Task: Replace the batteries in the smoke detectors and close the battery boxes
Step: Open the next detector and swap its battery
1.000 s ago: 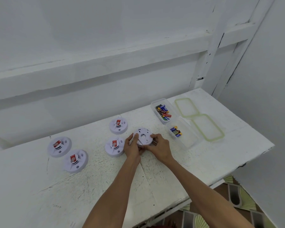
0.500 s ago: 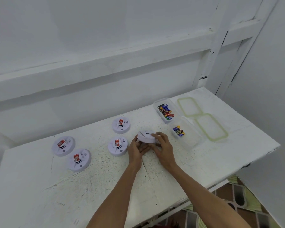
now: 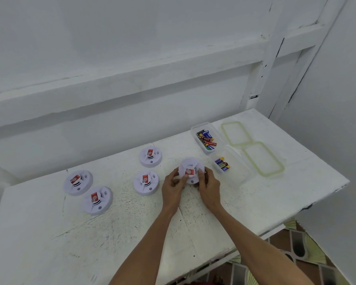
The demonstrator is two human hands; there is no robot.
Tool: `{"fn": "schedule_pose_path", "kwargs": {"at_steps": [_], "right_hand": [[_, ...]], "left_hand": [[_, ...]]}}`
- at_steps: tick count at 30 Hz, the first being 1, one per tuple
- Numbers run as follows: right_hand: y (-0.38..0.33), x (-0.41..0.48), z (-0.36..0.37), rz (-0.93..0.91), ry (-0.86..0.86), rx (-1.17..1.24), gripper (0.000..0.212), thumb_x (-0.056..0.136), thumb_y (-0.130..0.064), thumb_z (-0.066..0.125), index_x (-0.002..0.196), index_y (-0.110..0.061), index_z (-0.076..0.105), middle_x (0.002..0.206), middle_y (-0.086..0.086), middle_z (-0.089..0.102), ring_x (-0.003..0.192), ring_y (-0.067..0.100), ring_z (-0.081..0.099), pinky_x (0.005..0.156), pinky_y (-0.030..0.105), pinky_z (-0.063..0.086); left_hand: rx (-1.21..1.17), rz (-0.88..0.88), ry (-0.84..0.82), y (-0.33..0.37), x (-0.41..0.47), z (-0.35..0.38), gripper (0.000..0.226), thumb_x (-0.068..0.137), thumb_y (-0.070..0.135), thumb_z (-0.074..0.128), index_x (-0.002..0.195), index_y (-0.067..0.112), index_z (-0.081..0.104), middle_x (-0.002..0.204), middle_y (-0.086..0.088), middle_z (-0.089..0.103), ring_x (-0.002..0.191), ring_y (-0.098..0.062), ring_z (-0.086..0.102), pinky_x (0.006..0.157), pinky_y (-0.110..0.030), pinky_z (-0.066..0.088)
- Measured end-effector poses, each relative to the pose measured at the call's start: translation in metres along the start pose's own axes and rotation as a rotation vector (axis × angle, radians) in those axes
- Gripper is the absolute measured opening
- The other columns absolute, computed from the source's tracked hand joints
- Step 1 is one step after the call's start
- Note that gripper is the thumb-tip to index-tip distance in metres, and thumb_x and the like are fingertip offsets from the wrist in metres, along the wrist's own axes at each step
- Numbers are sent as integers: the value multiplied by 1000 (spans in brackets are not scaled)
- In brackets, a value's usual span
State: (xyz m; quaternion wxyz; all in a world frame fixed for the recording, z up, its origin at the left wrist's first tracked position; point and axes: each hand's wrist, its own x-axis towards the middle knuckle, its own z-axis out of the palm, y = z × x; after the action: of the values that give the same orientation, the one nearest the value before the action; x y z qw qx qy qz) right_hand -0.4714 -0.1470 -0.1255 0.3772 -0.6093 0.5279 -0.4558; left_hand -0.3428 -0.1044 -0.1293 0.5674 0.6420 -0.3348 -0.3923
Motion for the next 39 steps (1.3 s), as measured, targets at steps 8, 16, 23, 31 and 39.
{"fn": "schedule_pose_path", "kwargs": {"at_steps": [8,16,23,31,39], "right_hand": [[0,4,-4,78,-46,-43,34,104,-41,41,108,-15,61,63,-1,68,52,10,64,54,20,51],[0,7,-1,132,-47,-105,37,104,-43,41,89,-14,58,61,2,67,52,12,64,58,34,55],[4,5,9,100,-9,-210,37,102,-52,38,91,-21,56,72,-5,66,62,12,64,58,29,51],[2,2,6,58,-5,-181,30,104,-40,42,86,-20,55,66,-7,60,58,7,57,51,14,38],[15,4,11,9,51,-133,34,103,-42,42,83,-18,57,67,-2,62,59,10,59,52,26,44]], "left_hand": [[148,74,-57,6,-8,1,69,89,29,81,151,29,50,133,6,69,113,-5,68,93,-21,57],[170,86,-92,8,-12,1,67,94,25,76,153,29,44,139,21,59,125,10,56,101,-14,47],[158,84,-102,3,-4,2,78,88,33,71,158,26,35,152,3,54,133,-14,59,107,-45,55],[184,145,-60,-2,-10,8,78,90,36,65,160,27,31,162,5,42,145,-9,45,118,-38,44],[190,251,12,-12,-10,15,82,86,40,62,161,27,31,156,19,45,141,1,47,111,-30,49]]}}
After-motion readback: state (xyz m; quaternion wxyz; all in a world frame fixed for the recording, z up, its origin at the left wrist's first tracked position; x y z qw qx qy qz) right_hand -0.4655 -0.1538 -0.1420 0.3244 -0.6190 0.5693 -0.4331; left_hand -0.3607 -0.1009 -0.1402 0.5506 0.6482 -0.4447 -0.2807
